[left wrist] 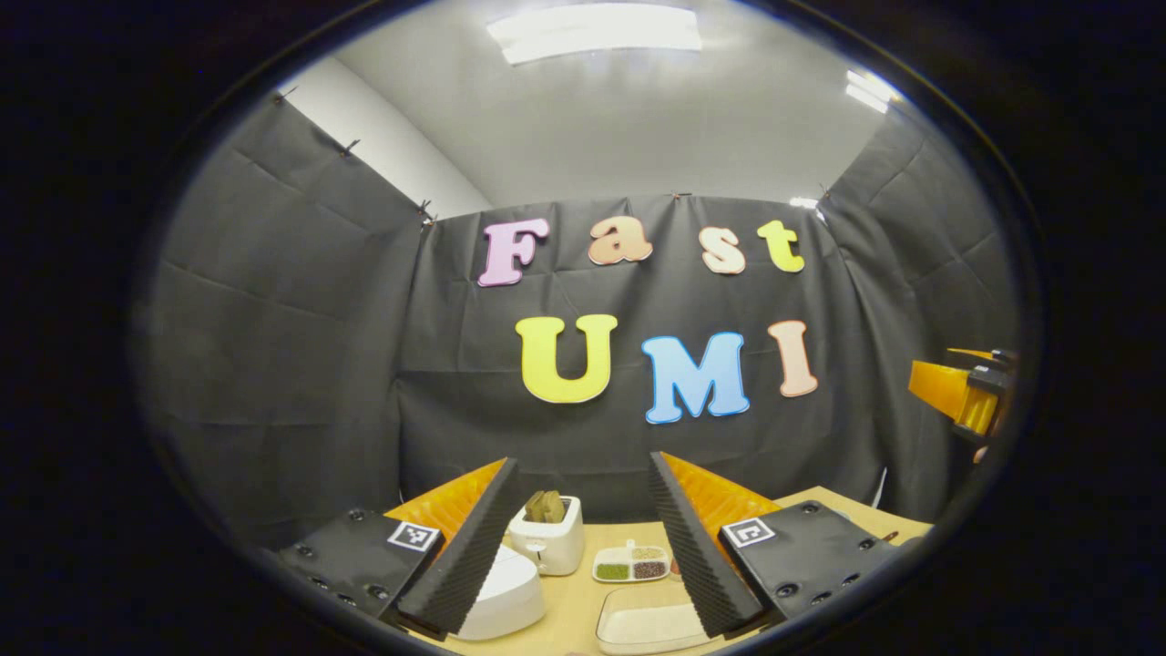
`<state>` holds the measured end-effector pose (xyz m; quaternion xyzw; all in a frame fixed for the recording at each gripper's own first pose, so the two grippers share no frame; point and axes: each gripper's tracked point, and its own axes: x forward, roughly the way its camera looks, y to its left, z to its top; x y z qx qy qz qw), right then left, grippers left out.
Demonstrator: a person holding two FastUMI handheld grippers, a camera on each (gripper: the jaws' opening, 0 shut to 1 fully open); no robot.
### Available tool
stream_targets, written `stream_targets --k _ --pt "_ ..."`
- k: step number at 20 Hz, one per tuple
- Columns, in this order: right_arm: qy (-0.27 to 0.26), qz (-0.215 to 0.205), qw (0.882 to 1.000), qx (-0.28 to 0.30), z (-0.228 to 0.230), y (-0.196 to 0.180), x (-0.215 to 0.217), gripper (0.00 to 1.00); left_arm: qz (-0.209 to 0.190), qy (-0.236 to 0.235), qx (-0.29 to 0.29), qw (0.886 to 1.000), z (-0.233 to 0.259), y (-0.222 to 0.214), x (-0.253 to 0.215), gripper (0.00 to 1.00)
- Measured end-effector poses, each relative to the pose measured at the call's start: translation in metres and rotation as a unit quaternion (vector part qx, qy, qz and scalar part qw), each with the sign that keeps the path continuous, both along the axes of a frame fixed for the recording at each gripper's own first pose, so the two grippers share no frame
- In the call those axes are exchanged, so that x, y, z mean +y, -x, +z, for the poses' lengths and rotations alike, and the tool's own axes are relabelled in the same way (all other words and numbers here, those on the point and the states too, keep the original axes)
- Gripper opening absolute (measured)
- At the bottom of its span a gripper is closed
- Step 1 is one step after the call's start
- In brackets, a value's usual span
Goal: Close the left gripper, press the button to open the rice cooker; take a wooden spoon from the chopstick holder with the right hand, scoop a spoonful of rice and pour it into the rice cooker, then put the wooden spoon back into the chopstick holder.
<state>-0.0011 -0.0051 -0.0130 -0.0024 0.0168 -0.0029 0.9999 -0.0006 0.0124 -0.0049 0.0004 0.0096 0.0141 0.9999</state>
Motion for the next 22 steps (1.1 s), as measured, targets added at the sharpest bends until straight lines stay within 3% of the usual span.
stream_targets --k 9,16,20,21,22 --pt "0.002 0.005 1.000 0.003 -0.003 -0.006 0.005 0.95 -0.003 0.000 0.007 1.000 -0.004 -0.007 0.004 0.97" --pt "0.008 0.000 1.000 0.004 -0.004 -0.005 0.011 0.95 0.014 0.013 0.016 1.000 -0.016 -0.014 0.038 0.96" --pt "0.012 -0.007 1.000 0.008 -0.008 -0.001 0.017 0.95 0.033 0.006 0.018 0.999 -0.024 -0.022 0.074 0.67" --pt "0.012 -0.009 1.000 0.009 -0.008 -0.001 0.018 0.95 0.037 0.005 0.021 0.999 -0.026 -0.026 0.084 0.49" --pt "0.012 -0.012 1.000 0.010 -0.010 0.000 0.020 0.95 0.039 0.006 0.025 0.999 -0.032 -0.028 0.092 0.42"
